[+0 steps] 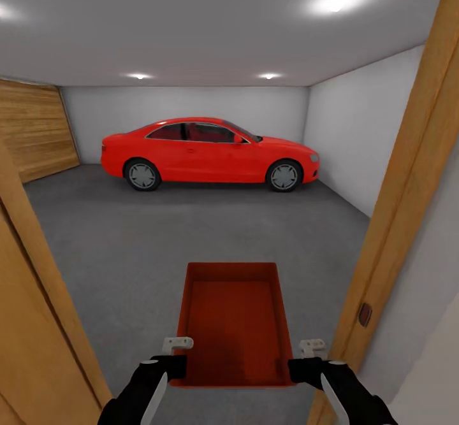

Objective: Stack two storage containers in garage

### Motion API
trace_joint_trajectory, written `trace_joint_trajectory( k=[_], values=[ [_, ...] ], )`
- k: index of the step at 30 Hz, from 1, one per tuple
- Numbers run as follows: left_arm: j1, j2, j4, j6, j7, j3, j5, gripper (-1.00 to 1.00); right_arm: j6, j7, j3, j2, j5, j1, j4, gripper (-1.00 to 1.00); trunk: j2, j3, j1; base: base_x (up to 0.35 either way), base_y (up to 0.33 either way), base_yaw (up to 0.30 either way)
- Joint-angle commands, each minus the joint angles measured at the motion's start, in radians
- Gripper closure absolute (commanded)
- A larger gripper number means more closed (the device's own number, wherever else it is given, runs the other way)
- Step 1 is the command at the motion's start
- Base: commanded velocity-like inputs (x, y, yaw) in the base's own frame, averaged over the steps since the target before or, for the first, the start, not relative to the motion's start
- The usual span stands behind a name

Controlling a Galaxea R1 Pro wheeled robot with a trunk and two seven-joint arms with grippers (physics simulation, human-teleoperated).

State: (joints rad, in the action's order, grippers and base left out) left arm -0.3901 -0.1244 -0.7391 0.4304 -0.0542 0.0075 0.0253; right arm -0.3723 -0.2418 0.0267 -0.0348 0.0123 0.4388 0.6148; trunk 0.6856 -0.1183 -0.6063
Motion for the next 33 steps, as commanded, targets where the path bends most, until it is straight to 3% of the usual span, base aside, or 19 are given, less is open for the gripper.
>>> trace_joint_trajectory(
  k=[1,24,33],
  values=[
    [-0.001,-0.010,-0.002,0.007,-0.007,0.009,0.014,1.00,-0.005,-0.002,0.032,0.007,0.008,0.000,0.003,1.00,0.001,-0.002,-0.001,0.325,0.000,0.000],
    [-0.001,-0.011,-0.002,0.005,-0.007,0.010,0.018,1.00,-0.005,-0.002,0.032,0.007,0.008,0.000,0.003,1.00,0.001,-0.002,-0.001,0.047,0.001,0.000],
    [-0.001,-0.008,-0.002,0.005,-0.008,0.012,0.019,1.00,-0.005,-0.002,0.032,0.007,0.009,0.000,0.003,1.00,0.001,-0.002,-0.001,0.270,0.063,0.000]
  ],
)
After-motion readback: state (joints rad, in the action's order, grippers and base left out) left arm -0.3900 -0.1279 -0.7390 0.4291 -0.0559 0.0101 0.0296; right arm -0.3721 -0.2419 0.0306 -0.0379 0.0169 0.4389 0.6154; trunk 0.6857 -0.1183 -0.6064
